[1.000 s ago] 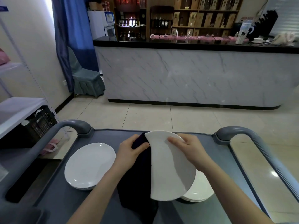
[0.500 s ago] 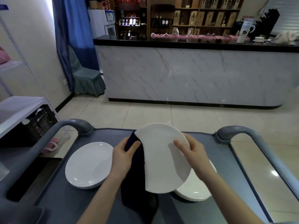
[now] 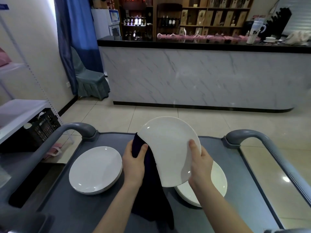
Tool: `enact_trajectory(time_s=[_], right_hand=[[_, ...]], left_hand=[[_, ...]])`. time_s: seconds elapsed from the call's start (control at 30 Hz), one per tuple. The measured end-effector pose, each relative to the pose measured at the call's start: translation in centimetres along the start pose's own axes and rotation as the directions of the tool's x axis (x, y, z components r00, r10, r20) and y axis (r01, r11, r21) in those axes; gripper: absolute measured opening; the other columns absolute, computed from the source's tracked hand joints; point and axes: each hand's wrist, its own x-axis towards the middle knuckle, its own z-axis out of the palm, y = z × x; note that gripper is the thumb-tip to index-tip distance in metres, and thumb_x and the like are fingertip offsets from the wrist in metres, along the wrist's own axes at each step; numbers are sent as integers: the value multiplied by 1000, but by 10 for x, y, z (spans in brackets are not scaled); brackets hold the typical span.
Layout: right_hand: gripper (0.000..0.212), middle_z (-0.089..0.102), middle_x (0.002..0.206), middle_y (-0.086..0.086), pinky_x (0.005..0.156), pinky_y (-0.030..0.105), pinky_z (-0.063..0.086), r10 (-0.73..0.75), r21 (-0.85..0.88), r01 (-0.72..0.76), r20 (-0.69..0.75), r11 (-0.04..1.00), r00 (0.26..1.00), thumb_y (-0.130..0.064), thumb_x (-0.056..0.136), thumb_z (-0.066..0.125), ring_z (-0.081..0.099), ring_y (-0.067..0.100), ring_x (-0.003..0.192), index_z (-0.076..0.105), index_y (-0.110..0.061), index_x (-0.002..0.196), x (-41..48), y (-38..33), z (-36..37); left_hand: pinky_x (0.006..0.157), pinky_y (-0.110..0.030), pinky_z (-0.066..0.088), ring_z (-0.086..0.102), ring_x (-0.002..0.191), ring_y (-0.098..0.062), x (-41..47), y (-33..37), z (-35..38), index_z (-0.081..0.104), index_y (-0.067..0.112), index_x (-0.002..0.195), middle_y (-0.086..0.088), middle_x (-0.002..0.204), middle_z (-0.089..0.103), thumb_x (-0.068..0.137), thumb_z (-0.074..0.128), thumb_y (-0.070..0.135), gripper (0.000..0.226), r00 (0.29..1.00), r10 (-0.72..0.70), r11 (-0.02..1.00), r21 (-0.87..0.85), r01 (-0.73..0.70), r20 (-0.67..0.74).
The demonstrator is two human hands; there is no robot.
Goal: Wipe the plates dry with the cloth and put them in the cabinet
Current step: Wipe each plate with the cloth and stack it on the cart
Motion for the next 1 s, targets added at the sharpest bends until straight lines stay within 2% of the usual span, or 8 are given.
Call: enact_trajectory(time_s=[0.3, 0.4, 0.53, 0.67, 0.77, 0.83, 0.93, 1.0], right_hand=[[16, 73, 76, -8, 55, 19, 51, -113, -288, 191, 267, 938, 957, -31, 95, 65, 67, 6, 65, 74, -29, 82, 28, -31, -18], [16, 73, 74, -7, 54, 18, 49, -66, -396, 226, 378, 890, 923, -32, 94, 66, 66, 5, 62, 74, -25, 82, 36, -42, -19], [24, 64, 65, -6, 53, 21, 45, -6, -450, 214, 420, 867, 907, -32, 93, 67, 59, 8, 56, 71, -15, 76, 37, -45, -15], [30, 59, 60, -7, 50, 19, 43, -114, -287, 162, 177, 944, 978, -28, 93, 68, 53, 9, 54, 66, -7, 72, 23, -24, -6], [31, 63, 65, -6, 58, 28, 50, -25, -49, 20, -109, 999, 994, -32, 95, 64, 57, 14, 61, 66, -9, 74, 7, 2, 11], [26, 68, 77, -5, 68, 32, 53, 45, 27, -40, -215, 999, 976, -36, 97, 60, 63, 16, 72, 69, -17, 81, 0, 12, 22], [20, 69, 88, -5, 74, 34, 52, 4, -30, -10, -202, 999, 979, -37, 98, 56, 65, 18, 85, 67, -25, 87, 1, 15, 21], [12, 69, 94, -13, 74, 25, 49, -90, -229, 75, -53, 970, 995, -40, 99, 55, 65, 13, 94, 63, -32, 96, 3, 15, 12]], left_hand=[[79, -20, 49, 64, 93, 1, 18, 10, -10, 60, 33, 102, 23, 96, 69, 91, 68, 23, 17, 967, 92, 977, 166, -135, 239], [80, -10, 47, 63, 98, 5, 25, 16, -15, 60, 40, 107, 26, 103, 68, 90, 69, 24, 25, 925, 122, 957, 203, -205, 361], [82, -12, 47, 63, 100, 4, 30, 18, -16, 60, 45, 108, 25, 106, 69, 91, 68, 23, 30, 883, 91, 943, 244, -225, 461], [82, -12, 45, 60, 103, 7, 22, 9, -12, 56, 46, 114, 28, 107, 66, 95, 62, 24, 29, 964, 70, 979, 167, -116, 258], [94, -33, 49, 60, 110, -9, 6, -5, 0, 54, 34, 123, 17, 113, 65, 95, 61, 25, 30, 996, -62, 998, 36, 60, 70], [95, -37, 49, 60, 107, -10, -7, -11, 10, 53, 31, 124, 14, 113, 64, 95, 61, 27, 30, 991, -129, 992, -6, 129, -25], [89, -33, 50, 61, 100, -7, -11, -15, 15, 55, 31, 114, 11, 108, 65, 95, 62, 26, 20, 982, -166, 985, -53, 162, -86], [89, -35, 51, 62, 99, -13, -3, -13, 12, 57, 29, 107, 6, 106, 66, 96, 61, 22, 14, 980, -176, 984, -59, 171, -88]])
